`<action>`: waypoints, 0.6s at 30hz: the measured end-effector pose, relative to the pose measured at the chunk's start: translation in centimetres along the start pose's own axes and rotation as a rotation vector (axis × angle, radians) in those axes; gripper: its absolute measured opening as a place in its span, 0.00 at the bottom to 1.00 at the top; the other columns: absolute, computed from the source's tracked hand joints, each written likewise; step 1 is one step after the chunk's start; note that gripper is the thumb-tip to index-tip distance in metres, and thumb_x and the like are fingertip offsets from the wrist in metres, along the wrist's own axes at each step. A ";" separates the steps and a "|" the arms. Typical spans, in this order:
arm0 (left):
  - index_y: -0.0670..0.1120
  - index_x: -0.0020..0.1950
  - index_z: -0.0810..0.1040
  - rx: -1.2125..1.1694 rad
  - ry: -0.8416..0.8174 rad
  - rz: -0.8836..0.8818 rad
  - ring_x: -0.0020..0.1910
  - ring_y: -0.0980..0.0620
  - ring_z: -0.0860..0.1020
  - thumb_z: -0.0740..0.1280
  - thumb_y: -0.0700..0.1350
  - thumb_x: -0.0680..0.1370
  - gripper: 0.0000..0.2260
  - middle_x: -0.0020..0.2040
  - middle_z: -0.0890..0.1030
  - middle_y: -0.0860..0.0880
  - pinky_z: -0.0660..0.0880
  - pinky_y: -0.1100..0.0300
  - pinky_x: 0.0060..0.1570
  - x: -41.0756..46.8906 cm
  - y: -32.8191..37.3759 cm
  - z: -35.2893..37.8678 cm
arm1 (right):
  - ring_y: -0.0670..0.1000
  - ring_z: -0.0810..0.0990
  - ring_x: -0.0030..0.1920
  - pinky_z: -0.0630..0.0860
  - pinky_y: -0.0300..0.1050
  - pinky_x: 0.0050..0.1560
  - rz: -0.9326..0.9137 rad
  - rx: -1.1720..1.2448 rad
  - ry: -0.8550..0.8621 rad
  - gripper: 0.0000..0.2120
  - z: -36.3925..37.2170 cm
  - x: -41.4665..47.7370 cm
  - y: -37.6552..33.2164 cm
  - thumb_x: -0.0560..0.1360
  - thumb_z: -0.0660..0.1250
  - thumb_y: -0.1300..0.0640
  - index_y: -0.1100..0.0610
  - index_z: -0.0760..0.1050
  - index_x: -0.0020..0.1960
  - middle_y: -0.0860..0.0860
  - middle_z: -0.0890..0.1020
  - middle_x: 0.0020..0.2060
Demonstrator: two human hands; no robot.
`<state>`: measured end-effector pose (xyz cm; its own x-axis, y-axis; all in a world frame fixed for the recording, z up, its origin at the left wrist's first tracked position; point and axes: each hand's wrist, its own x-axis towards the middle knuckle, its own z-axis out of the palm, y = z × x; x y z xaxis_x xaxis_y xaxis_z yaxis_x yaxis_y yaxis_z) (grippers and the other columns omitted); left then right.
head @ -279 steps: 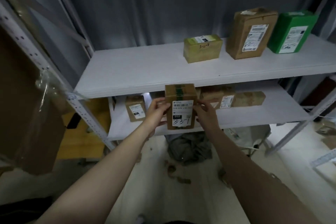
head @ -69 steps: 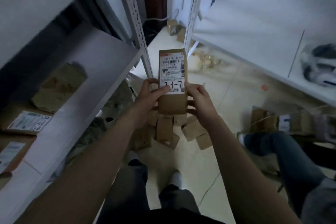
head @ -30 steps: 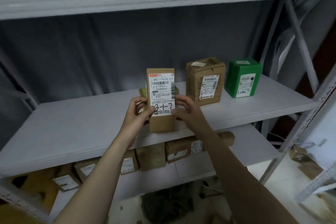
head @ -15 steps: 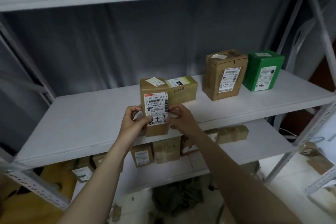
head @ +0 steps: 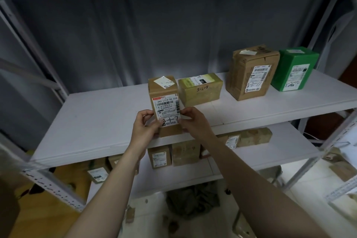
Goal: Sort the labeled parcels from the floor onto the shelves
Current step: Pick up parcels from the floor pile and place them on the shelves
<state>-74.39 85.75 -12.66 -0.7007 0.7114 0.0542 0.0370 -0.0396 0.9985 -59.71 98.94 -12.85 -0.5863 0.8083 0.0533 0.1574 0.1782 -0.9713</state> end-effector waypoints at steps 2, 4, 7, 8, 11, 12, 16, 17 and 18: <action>0.49 0.61 0.73 0.010 -0.003 -0.007 0.49 0.60 0.84 0.74 0.40 0.77 0.16 0.61 0.82 0.54 0.84 0.57 0.43 0.0 0.0 -0.1 | 0.56 0.84 0.57 0.81 0.64 0.58 0.001 0.000 -0.003 0.11 0.0 0.2 0.0 0.76 0.74 0.59 0.47 0.75 0.51 0.51 0.85 0.57; 0.49 0.60 0.74 0.007 -0.005 -0.001 0.46 0.62 0.84 0.74 0.38 0.77 0.15 0.61 0.81 0.54 0.85 0.57 0.42 -0.2 0.3 -0.2 | 0.56 0.85 0.57 0.82 0.64 0.58 0.005 0.008 0.011 0.11 0.1 0.1 -0.1 0.75 0.74 0.59 0.48 0.75 0.51 0.51 0.85 0.55; 0.48 0.58 0.75 0.000 -0.018 0.011 0.45 0.61 0.84 0.74 0.37 0.77 0.15 0.61 0.81 0.52 0.85 0.49 0.44 -0.5 0.9 -0.3 | 0.55 0.85 0.56 0.83 0.62 0.57 -0.044 0.049 0.080 0.11 0.3 -0.5 -0.6 0.75 0.72 0.63 0.49 0.76 0.52 0.51 0.84 0.55; 0.48 0.58 0.75 -0.003 -0.021 0.028 0.48 0.58 0.85 0.74 0.37 0.76 0.15 0.62 0.81 0.52 0.85 0.46 0.46 -0.7 1.3 -0.3 | 0.55 0.85 0.56 0.83 0.60 0.57 -0.082 0.074 0.108 0.12 0.4 -0.8 -0.9 0.76 0.71 0.64 0.50 0.76 0.52 0.51 0.84 0.54; 0.47 0.57 0.76 -0.031 -0.027 0.188 0.58 0.54 0.83 0.77 0.37 0.74 0.16 0.63 0.81 0.50 0.84 0.56 0.50 -1.1 3.3 0.2 | 0.52 0.84 0.57 0.84 0.52 0.57 -0.269 0.149 0.176 0.13 -0.1 -1.8 -2.4 0.77 0.71 0.70 0.53 0.75 0.53 0.50 0.83 0.54; 0.48 0.56 0.76 -0.046 -0.032 0.259 0.58 0.56 0.82 0.78 0.37 0.73 0.17 0.63 0.81 0.50 0.82 0.61 0.52 -1.2 4.3 0.5 | 0.49 0.84 0.57 0.84 0.49 0.57 -0.352 0.163 0.198 0.14 -0.4 -2.1 -3.1 0.77 0.71 0.70 0.54 0.75 0.54 0.50 0.83 0.56; 0.62 0.55 0.78 -0.103 -0.043 0.451 0.61 0.56 0.80 0.78 0.48 0.70 0.18 0.60 0.82 0.57 0.80 0.66 0.53 -1.8 9.7 1.9 | 0.46 0.81 0.63 0.82 0.41 0.58 -0.687 0.202 0.265 0.11 -2.5 -3.1 -7.6 0.77 0.71 0.62 0.52 0.74 0.57 0.46 0.80 0.61; 0.63 0.56 0.77 -0.115 -0.049 0.497 0.62 0.56 0.80 0.77 0.50 0.70 0.18 0.60 0.82 0.58 0.79 0.67 0.52 -1.9 11.2 2.2 | 0.48 0.80 0.64 0.81 0.40 0.59 -0.754 0.212 0.290 0.11 -3.1 -3.2 -8.8 0.77 0.70 0.60 0.51 0.74 0.57 0.44 0.80 0.61; 0.62 0.58 0.77 -0.126 -0.055 0.548 0.62 0.56 0.80 0.76 0.51 0.70 0.18 0.60 0.82 0.58 0.79 0.67 0.52 -2.1 12.5 2.5 | 0.50 0.80 0.65 0.80 0.41 0.60 -0.807 0.217 0.319 0.11 -3.6 -3.2 -10.1 0.77 0.70 0.59 0.51 0.75 0.58 0.45 0.80 0.61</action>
<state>-70.64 85.50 -0.25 -0.5646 0.5985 0.5683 0.2976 -0.4946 0.8166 -56.57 96.58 -2.36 -0.1990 0.6060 0.7701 -0.3804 0.6765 -0.6306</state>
